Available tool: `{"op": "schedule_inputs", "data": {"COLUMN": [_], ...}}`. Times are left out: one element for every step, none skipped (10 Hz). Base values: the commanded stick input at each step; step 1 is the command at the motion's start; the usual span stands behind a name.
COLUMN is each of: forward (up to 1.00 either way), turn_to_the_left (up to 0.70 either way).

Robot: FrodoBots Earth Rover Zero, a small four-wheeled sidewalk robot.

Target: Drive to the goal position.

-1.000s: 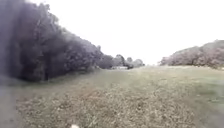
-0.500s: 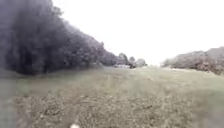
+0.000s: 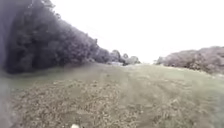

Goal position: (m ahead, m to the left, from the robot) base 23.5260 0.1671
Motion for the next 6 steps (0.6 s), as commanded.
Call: {"op": "schedule_inputs", "data": {"forward": [0.85, 0.85, 0.85, 0.85, 0.85, 0.85], "turn_to_the_left": [0.00, 0.00, 0.00, 0.00, 0.00, 0.00]}}
